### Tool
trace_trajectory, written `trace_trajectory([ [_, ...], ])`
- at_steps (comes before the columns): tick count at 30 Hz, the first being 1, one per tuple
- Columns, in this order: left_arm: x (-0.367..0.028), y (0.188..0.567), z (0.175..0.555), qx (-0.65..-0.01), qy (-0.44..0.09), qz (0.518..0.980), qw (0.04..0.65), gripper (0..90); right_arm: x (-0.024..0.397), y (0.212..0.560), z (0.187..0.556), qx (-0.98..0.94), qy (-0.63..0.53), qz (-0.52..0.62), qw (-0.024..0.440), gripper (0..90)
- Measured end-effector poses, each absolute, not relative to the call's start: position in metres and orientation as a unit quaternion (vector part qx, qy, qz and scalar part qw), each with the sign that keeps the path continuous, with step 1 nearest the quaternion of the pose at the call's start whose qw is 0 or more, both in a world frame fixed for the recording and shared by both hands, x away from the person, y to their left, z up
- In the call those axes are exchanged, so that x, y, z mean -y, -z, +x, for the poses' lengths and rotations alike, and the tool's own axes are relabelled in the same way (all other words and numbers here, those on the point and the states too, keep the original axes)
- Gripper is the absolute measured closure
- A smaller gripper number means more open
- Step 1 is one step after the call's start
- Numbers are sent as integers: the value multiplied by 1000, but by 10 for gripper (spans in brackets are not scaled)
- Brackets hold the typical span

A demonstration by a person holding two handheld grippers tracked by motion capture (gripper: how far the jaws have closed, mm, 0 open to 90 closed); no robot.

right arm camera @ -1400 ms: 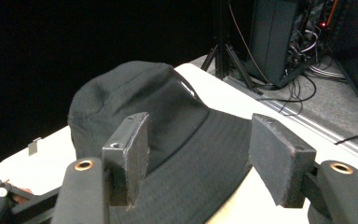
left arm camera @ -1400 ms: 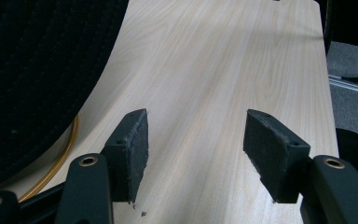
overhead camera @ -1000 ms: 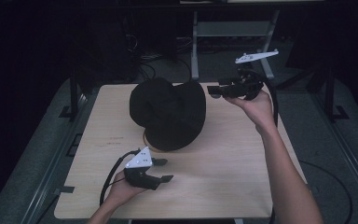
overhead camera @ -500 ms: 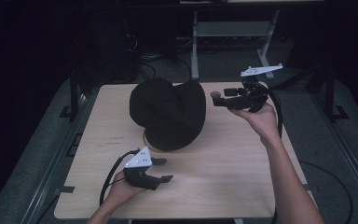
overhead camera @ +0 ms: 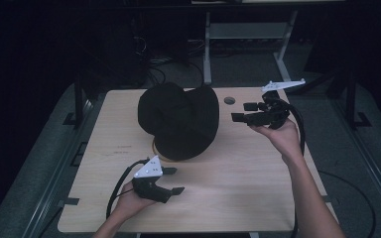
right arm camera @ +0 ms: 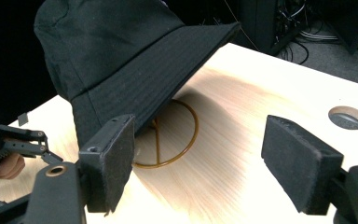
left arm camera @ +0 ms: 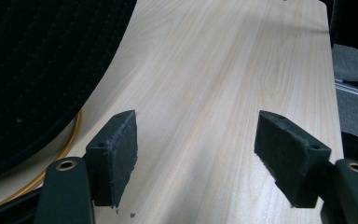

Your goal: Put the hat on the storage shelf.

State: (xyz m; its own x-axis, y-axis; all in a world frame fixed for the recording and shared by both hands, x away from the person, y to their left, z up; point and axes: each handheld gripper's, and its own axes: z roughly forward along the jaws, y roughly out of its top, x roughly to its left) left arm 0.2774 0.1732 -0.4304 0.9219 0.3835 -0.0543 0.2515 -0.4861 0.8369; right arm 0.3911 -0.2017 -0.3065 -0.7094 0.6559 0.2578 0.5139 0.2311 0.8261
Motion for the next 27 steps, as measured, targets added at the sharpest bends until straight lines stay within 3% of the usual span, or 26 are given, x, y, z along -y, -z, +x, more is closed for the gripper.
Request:
trace_trajectory([
  [27,-177,430,277,-196,-80,859,467,259,228,351,364,-771,-490,403,53,219],
])
